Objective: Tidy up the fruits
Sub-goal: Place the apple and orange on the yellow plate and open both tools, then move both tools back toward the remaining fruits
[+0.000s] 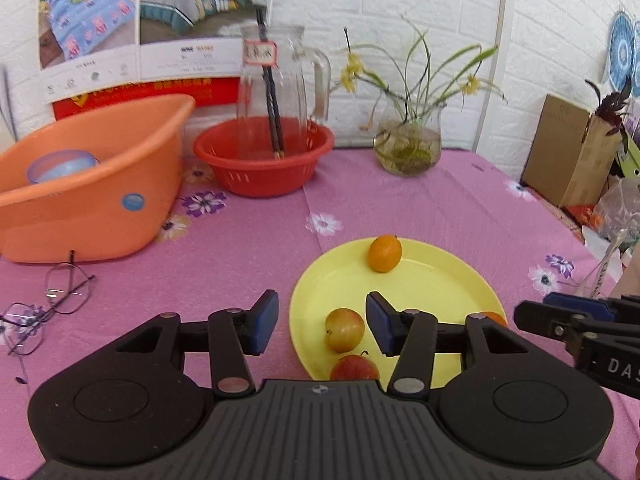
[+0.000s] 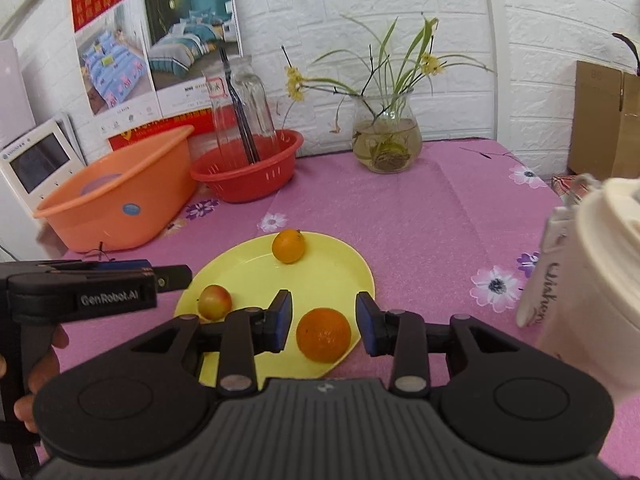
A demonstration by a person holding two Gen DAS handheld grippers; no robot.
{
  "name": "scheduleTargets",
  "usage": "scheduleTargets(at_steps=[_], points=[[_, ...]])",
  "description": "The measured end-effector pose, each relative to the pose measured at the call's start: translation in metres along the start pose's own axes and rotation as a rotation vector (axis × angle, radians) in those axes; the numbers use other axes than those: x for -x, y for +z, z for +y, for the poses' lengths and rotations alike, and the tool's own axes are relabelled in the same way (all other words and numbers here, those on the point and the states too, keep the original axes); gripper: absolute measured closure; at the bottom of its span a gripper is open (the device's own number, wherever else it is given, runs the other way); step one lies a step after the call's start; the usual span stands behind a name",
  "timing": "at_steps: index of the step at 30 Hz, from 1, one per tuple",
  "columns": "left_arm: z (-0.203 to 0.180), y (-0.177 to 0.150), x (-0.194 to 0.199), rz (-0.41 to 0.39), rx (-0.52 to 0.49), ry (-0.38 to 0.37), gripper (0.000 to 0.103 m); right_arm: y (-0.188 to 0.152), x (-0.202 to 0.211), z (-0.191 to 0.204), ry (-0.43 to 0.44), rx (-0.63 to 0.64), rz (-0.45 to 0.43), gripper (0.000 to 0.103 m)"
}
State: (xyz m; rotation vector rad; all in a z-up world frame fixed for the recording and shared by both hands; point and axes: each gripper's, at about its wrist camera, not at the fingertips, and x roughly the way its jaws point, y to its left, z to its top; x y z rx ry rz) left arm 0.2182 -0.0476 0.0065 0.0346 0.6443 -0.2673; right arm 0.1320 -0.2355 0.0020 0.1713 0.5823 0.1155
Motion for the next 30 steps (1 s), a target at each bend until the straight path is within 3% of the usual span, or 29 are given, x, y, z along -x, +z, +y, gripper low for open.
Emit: scheduleTargets(at_steps=[11, 18, 23, 30], points=[[0.006, -0.042, 0.081, -0.070, -0.021, -0.012, 0.049, -0.032, 0.060, 0.017, 0.043, 0.089, -0.059, 0.039], [0.014, -0.087, 0.120, -0.093, -0.045, 0.058, 0.049, -0.056, 0.083, 0.037, 0.072, 0.171, -0.067, 0.039], [0.032, -0.117, 0.130, -0.044, 0.053, 0.097, 0.049, -0.076, 0.092, 0.051, 0.130, 0.193, -0.039, 0.039], [0.038, -0.133, 0.122, 0.012, 0.091, 0.069, 0.053, -0.098, 0.092, 0.077, 0.193, 0.258, 0.020, 0.039]])
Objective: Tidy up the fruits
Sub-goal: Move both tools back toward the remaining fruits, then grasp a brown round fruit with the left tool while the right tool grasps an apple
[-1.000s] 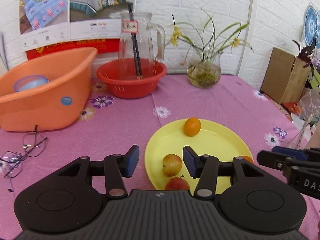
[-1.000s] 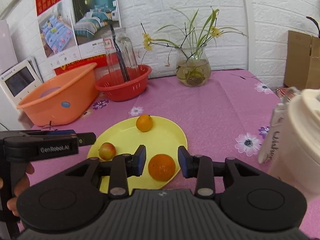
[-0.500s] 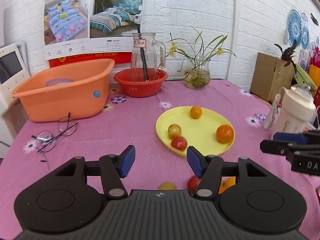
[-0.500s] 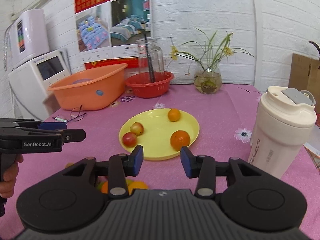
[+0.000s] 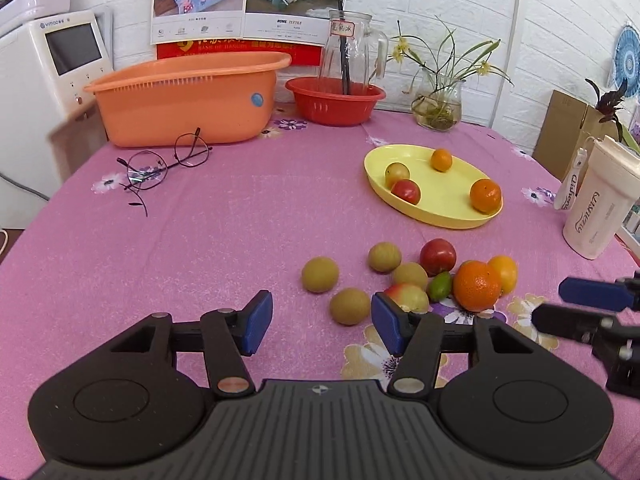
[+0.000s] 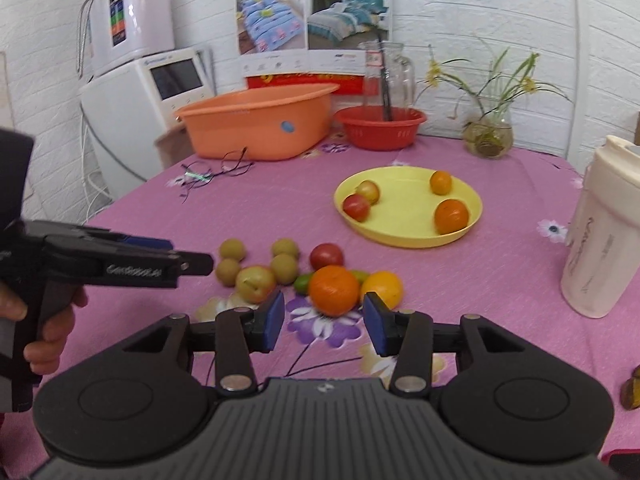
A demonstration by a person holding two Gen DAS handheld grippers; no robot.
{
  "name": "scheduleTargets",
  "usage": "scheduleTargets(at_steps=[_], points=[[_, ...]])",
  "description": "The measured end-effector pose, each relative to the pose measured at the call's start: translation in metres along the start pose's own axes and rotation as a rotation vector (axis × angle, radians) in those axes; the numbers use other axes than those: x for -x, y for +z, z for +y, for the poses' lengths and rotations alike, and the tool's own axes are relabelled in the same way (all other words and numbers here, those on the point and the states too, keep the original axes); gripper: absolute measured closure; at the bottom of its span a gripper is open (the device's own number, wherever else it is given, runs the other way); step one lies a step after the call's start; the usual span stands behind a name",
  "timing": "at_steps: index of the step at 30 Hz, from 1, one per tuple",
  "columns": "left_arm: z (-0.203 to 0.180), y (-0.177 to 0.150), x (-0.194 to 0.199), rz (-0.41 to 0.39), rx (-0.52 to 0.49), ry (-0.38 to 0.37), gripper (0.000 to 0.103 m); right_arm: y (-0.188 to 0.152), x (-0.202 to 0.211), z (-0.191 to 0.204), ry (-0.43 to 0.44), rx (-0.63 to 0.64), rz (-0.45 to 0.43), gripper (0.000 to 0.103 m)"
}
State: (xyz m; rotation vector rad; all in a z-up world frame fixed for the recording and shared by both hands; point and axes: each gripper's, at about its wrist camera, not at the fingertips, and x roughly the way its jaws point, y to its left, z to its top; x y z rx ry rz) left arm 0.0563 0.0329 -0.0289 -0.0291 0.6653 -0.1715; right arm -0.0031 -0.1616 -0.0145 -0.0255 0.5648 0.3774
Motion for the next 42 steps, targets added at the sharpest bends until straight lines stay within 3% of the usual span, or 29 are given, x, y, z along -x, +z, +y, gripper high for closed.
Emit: scheduleTargets(at_steps=[6, 16, 18, 23, 34, 42], points=[[-0.008, -0.002, -0.017, 0.027, -0.025, 0.000, 0.067, -0.004, 0.003, 0.006, 0.011, 0.006, 0.009, 0.039], [-0.014, -0.002, -0.032, 0.041, -0.025, -0.042, 0.068, -0.007, 0.001, 0.009, 0.023, 0.007, 0.024, 0.039], [-0.013, -0.004, -0.036, 0.061, -0.017, -0.076, 0.079, -0.007, -0.001, 0.011, 0.028, 0.013, 0.029, 0.039], [-0.011, -0.007, -0.031, 0.062, -0.017, -0.082, 0.079, -0.007, -0.005, 0.014, 0.031, 0.028, 0.039, 0.039], [0.018, -0.009, 0.007, -0.016, 0.010, 0.010, 0.079, 0.007, -0.050, 0.040, 0.099, 0.088, 0.064, 0.039], [0.032, -0.010, 0.010, -0.012, 0.038, 0.034, 0.079, 0.007, -0.082, 0.046, 0.018, 0.058, 0.139, 0.039]])
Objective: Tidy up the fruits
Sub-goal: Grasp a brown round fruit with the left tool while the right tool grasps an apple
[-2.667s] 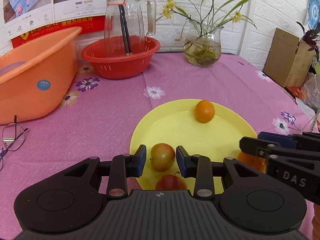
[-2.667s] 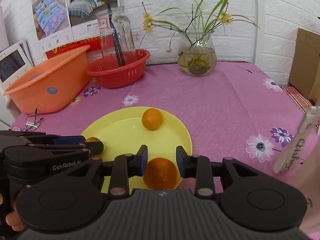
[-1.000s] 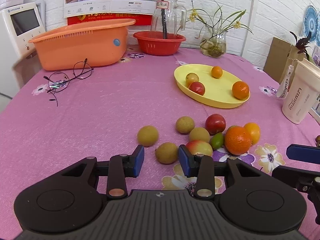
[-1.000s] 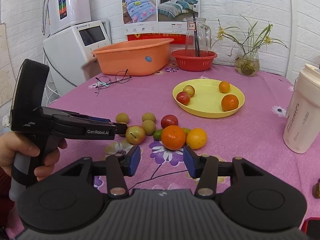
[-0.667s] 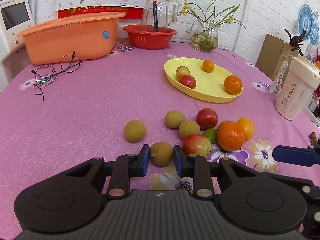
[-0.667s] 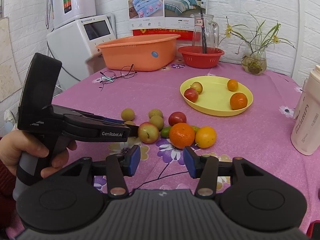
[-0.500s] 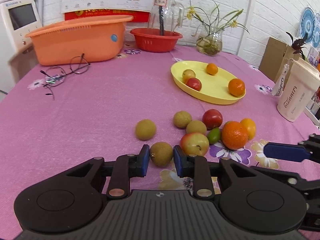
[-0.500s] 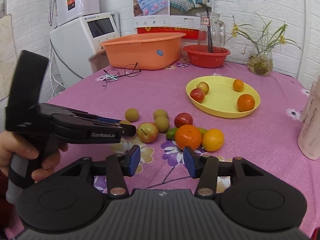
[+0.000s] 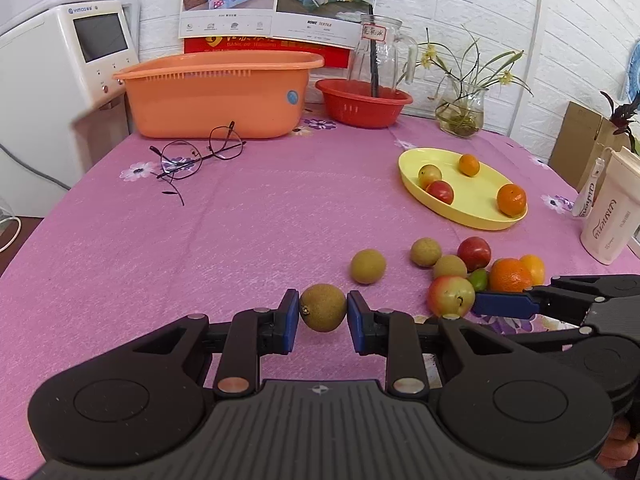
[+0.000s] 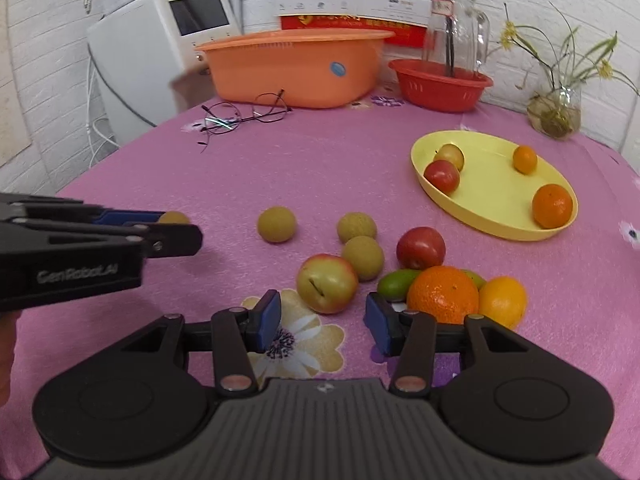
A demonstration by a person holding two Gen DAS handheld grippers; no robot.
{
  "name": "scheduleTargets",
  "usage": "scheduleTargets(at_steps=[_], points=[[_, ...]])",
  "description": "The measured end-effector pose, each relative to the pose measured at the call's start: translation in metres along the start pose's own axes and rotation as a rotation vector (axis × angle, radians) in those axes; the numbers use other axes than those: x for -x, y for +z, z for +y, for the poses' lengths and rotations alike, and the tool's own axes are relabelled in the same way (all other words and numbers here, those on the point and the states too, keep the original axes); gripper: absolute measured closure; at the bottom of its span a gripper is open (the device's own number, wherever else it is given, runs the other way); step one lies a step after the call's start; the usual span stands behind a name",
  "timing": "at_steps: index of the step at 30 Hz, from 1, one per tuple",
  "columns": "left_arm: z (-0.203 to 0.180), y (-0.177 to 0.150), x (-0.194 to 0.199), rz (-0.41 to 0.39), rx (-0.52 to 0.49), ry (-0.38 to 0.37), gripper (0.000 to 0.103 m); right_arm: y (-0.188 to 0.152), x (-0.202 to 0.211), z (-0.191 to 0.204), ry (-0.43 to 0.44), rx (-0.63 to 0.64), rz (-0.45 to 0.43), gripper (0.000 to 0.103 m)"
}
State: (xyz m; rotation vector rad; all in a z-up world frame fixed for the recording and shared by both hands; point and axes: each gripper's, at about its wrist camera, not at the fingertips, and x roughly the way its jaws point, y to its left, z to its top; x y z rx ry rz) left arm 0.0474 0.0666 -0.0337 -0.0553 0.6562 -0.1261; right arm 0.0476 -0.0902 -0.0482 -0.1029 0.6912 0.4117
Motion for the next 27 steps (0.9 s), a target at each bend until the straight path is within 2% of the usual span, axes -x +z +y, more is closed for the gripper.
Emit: scheduleTargets(at_steps=[10, 13, 20, 27], points=[[0.000, -0.001, -0.002, 0.008, 0.002, -0.007, 0.079, 0.006, -0.007, 0.002, -0.041, -0.007, 0.001, 0.039], [-0.003, -0.001, -0.001, 0.007, -0.001, -0.010, 0.079, 0.005, 0.000, -0.002, -0.016, -0.016, 0.009, 0.039], [-0.018, 0.007, 0.001, -0.010, -0.037, -0.035, 0.079, 0.004, 0.029, -0.015, -0.016, -0.042, -0.053, 0.039], [-0.042, 0.016, -0.003, -0.022, -0.088, -0.079, 0.079, 0.008, 0.048, -0.043, -0.071, -0.102, -0.112, 0.039]])
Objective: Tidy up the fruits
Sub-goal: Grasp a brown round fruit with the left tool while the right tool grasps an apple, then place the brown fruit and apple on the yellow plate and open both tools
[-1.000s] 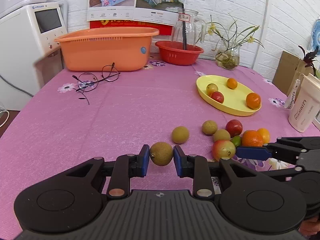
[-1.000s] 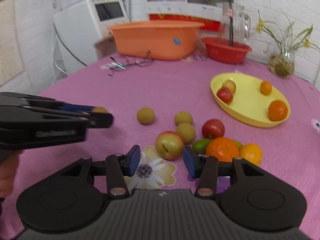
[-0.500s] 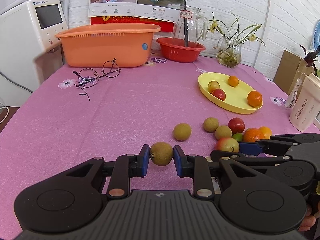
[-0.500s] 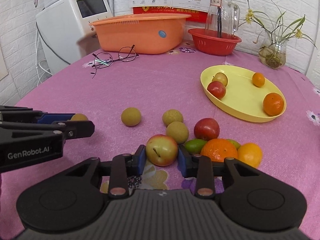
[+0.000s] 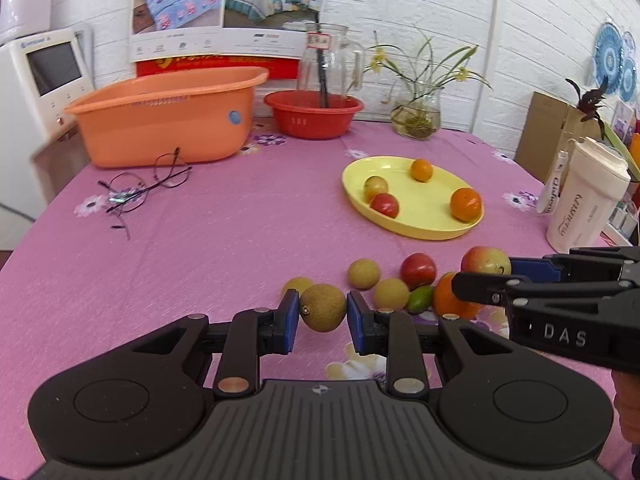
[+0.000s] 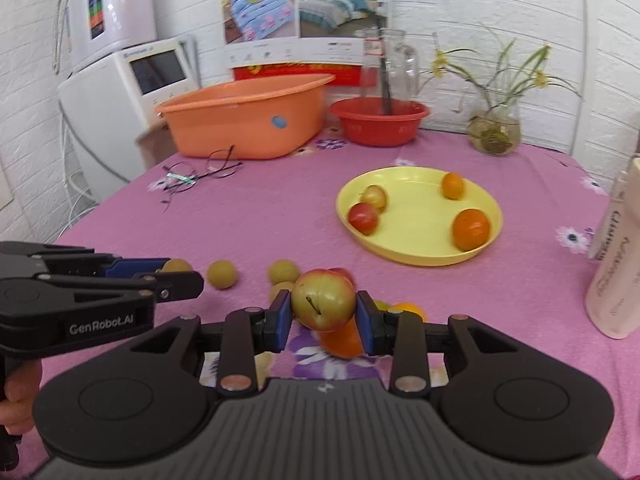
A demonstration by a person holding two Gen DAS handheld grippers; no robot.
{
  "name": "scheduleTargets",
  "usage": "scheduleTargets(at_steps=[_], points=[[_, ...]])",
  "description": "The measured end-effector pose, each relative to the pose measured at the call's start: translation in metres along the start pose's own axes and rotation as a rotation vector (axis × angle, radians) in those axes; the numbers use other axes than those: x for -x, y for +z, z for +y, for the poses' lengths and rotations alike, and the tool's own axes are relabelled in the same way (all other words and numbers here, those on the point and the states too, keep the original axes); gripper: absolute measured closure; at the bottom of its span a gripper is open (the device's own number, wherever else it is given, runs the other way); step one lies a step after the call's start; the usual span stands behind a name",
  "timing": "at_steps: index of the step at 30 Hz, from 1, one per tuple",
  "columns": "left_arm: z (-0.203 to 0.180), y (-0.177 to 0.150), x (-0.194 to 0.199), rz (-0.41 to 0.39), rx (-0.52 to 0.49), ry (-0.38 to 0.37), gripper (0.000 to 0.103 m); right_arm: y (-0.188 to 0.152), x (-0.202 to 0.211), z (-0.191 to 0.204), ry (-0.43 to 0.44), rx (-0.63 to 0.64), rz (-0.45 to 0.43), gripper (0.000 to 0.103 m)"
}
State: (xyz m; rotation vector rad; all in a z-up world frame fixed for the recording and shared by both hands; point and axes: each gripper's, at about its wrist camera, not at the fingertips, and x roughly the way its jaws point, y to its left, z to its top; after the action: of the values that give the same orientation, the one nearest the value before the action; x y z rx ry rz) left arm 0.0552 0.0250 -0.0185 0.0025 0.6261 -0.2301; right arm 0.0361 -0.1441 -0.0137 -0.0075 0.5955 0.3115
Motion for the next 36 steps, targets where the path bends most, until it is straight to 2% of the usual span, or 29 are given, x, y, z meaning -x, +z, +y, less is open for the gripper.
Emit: scheduleTargets(at_steps=[10, 15, 19, 27, 36], points=[[-0.034, 0.030, -0.019, -0.015, -0.047, -0.083, 0.079, 0.017, 0.009, -0.041, -0.075, -0.072, -0.060, 0.039], [-0.053, 0.047, -0.032, -0.051, -0.082, -0.095, 0.079, 0.026, 0.005, -0.059, -0.117, -0.091, -0.088, 0.039], [-0.061, 0.062, -0.043, -0.058, -0.073, -0.118, 0.079, 0.034, -0.002, -0.076, -0.159, -0.110, -0.106, 0.039], [-0.070, 0.073, -0.073, -0.018, -0.069, -0.124, 0.079, 0.035, -0.023, -0.089, -0.137, -0.146, -0.074, 0.039], [-0.060, 0.070, -0.097, 0.034, -0.048, -0.105, 0.079, 0.030, -0.050, -0.093, -0.080, -0.154, -0.026, 0.039]])
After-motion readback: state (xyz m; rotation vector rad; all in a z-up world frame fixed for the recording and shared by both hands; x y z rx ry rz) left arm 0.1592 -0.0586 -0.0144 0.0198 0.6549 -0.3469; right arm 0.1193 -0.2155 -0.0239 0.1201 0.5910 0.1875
